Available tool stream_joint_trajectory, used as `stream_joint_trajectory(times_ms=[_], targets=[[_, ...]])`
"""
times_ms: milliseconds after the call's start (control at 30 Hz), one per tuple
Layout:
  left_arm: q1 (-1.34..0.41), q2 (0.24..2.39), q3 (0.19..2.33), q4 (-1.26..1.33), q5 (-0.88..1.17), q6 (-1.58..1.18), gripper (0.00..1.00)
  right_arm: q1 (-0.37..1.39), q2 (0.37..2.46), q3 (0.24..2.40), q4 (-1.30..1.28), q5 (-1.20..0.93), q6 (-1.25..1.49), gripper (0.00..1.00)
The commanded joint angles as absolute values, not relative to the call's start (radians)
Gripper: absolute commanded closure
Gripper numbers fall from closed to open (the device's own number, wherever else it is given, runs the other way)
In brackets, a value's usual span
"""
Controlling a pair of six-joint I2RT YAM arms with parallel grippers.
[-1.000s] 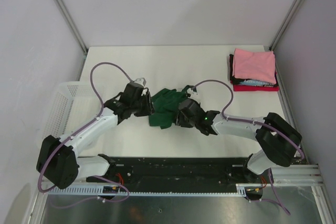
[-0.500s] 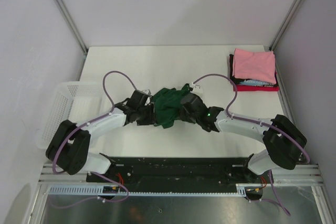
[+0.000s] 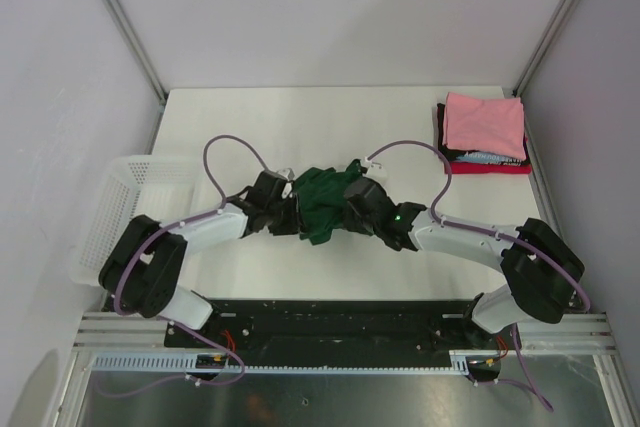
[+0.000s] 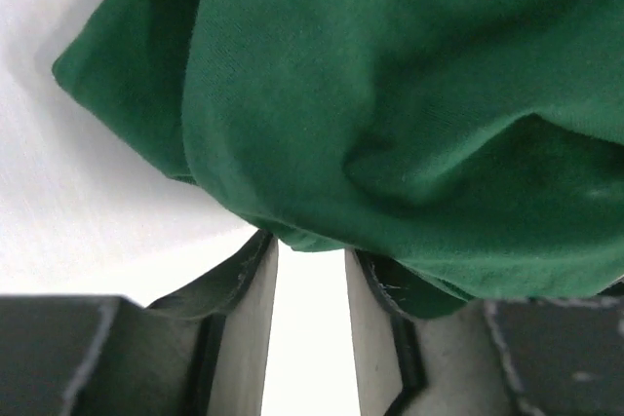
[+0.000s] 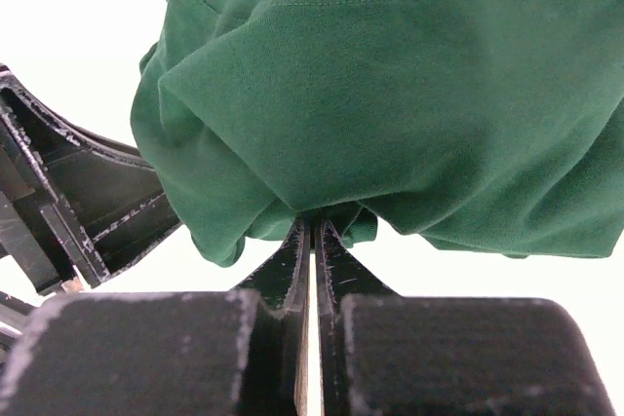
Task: Fold and stack the t-shirts
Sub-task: Flatten out the tshirt
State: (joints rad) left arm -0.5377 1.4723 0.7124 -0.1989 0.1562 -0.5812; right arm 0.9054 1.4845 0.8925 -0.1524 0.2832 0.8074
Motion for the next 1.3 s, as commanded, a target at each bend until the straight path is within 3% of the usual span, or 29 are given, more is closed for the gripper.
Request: stream_joint_trajectory(times_ms=[0, 167, 233, 500, 667, 900, 1267], targets=[[-0.532, 1.485, 0.692, -0.119, 0.161, -0.605, 0.67, 0.901, 1.488, 0.929, -0.155, 0.3, 0.795, 1.0], [-0.532, 1.423, 0.688, -0.122, 0.152, -0.608, 0.95, 0.896, 1.489, 0.93, -0.169, 0.304, 0.789, 1.0], [-0.532, 1.368, 0.696, -0.141, 0.144, -0.61, 0.99, 0.889, 1.486, 0.929, -0.178, 0.308, 0.781, 1.0], [-0.533, 1.071, 0.852, -0.321, 0.091, -0.563, 1.0, 0.691, 1.373, 0.94, -0.23, 0.26, 0.684, 1.0], [-0.538, 0.976, 0.999, -0.391, 0.065, -0.551, 1.0, 0.532, 1.354, 1.064, -0.279, 0.163, 0.585, 1.0], [-0.487, 1.038, 1.185, -0.551, -0.215, -0.533, 1.0, 0.498, 1.397, 1.269, -0.352, 0.07, 0.541, 1.0], [-0.403, 1.139, 1.427, -0.586, -0.214, -0.491, 1.0, 0.463, 1.363, 1.334, -0.424, 0.043, 0.539, 1.0]])
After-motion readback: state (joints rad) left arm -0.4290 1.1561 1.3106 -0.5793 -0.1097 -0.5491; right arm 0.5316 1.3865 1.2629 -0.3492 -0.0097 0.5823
